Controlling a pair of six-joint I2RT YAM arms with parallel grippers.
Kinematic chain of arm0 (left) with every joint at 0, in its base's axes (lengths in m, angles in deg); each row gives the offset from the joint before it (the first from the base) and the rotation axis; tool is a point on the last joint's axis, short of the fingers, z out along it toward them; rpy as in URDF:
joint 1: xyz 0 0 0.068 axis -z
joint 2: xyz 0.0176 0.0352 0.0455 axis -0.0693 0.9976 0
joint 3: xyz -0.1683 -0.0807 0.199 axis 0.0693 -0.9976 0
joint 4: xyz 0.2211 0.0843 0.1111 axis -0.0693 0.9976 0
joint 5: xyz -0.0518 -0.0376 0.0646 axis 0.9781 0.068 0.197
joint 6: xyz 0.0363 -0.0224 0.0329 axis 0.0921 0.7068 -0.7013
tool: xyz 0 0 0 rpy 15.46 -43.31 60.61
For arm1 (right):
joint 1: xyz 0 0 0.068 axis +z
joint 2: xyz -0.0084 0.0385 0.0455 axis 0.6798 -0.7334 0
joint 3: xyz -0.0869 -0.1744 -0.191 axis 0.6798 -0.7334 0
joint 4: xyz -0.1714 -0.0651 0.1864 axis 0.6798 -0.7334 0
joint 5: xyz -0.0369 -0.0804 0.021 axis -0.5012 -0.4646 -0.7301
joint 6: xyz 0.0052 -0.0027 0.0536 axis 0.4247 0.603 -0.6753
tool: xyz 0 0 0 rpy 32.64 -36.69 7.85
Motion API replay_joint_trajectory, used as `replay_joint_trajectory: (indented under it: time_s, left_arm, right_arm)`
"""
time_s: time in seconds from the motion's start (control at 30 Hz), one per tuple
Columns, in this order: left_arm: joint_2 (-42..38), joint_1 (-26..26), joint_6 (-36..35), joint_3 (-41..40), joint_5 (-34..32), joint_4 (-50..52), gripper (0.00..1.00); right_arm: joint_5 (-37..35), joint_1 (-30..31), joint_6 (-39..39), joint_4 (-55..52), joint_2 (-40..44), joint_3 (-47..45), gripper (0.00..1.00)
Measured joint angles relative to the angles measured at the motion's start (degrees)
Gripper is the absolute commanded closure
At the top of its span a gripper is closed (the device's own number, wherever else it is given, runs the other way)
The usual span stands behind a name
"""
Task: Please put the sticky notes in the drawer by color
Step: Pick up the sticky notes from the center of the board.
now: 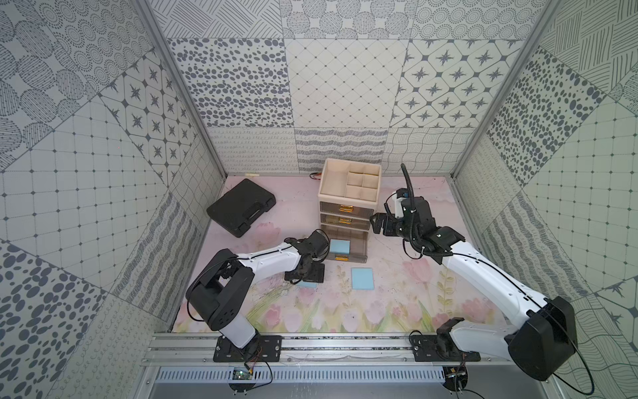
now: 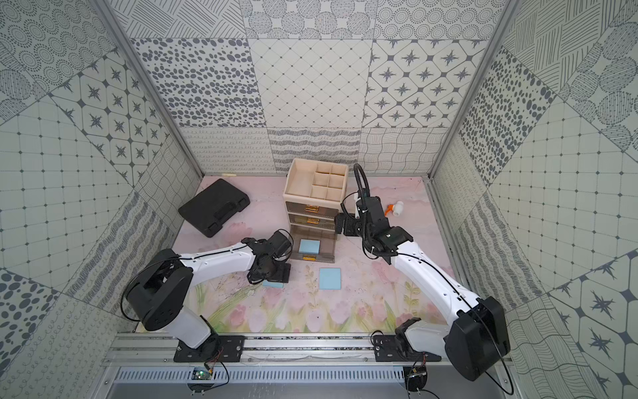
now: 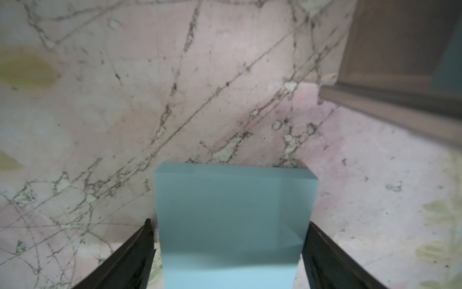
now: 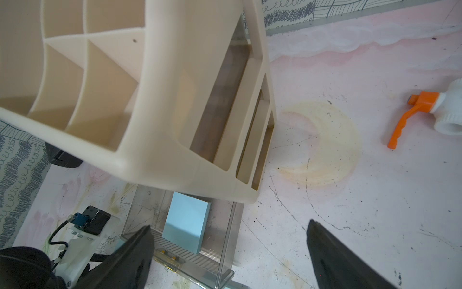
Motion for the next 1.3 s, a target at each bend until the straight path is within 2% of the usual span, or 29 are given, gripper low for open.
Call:
replay_joint_trajectory:
  time_s: [0.3,0.73,1.03,1.3]
  left_arm:
    - [-1.6,-0.1,0.2,-1.3,-0.6,-0.7,0.18]
    - [-7.1,-0.1,1.6,-0.7,2.0,1.0,0.19]
    - [-10.6,-0.1,1.8,9.5,2.2,6.9,0.18]
    - [-8.4,-0.1,0.8,20.3,3.1,10.7,0.18]
  right_arm:
    - [0.0,0.0,-0.1,0.0,0.0,0.0,0.01]
    - [0.1,0.1,-0.9,0.4,0.0,0.0,0.01]
    - [0.3,0.1,-1.2,0.4,0.0,0.0,0.01]
    - [0.3,0.1,-1.1,0.4,0.2,0.1,0.01]
